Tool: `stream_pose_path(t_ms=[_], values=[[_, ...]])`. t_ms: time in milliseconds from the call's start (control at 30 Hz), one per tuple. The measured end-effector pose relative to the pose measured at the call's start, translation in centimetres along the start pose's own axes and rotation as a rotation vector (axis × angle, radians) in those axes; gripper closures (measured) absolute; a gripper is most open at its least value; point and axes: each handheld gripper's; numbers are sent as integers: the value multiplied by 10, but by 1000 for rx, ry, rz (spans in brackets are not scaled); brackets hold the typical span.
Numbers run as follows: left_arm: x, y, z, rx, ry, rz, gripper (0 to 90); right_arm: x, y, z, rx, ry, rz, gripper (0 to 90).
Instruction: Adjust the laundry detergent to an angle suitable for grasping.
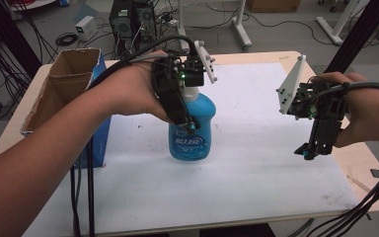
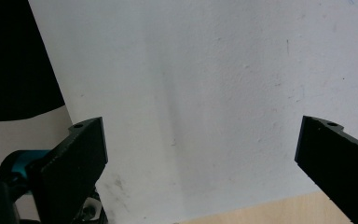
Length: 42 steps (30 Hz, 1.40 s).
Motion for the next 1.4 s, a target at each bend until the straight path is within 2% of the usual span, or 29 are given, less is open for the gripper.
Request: stream_pose_path(t_ms=[100, 267, 367, 433, 500, 533, 567, 633, 700, 767, 933, 967, 1400], values=[[2, -6, -6, -5, -29, -42, 396, -1, 0, 1, -4, 1, -10, 13], [7, -12, -11, 6, -51, -102, 396, 0, 1, 1, -1, 0, 2, 13], [10, -15, -12, 16, -63, -135, 396, -2, 2, 0, -8, 1, -11, 13], [12, -17, -13, 21, -74, -154, 396, -1, 2, 0, -4, -1, 0, 12], [12, -17, -13, 21, -74, -154, 396, -1, 3, 0, -5, -2, -1, 12], [16, -20, -16, 15, -100, -192, 396, -1, 3, -1, -3, 0, 5, 13], [17, -21, -17, 10, -108, -199, 396, -2, 4, -1, -6, -1, -1, 13], [18, -22, -18, 8, -109, -212, 396, -1, 4, -1, -6, 0, 4, 13], [22, -26, -22, 8, -97, -252, 396, -2, 5, -1, -11, -1, 1, 12], [23, -28, -23, 9, -89, -271, 396, -2, 6, -2, -5, -1, 5, 12], [25, -33, -24, 20, -87, -292, 396, -3, 7, -2, -4, -1, 7, 12], [26, -34, -24, 35, -85, -297, 396, -4, 7, -2, -9, -2, 0, 13], [28, -36, -25, 53, -85, -308, 393, -3, 9, -5, -6, 3, 6, 12]])
Point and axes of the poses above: each handheld gripper's, and its own axes: z roughly backward along the jaws, y roughly out of its top, x roughly to its right, and after that the axes turned 13 degrees about -z, right-handed
